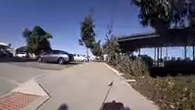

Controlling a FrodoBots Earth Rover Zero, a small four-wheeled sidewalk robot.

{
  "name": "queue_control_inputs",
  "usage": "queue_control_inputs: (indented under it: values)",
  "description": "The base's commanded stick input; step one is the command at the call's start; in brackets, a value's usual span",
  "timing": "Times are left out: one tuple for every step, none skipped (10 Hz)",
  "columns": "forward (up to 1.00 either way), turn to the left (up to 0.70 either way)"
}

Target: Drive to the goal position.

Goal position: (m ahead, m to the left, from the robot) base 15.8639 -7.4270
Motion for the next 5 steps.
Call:
queue_control_inputs:
  values:
    - [1.00, 0.00]
    - [1.00, 0.00]
    - [1.00, 0.00]
    - [1.00, 0.00]
    - [1.00, 0.00]
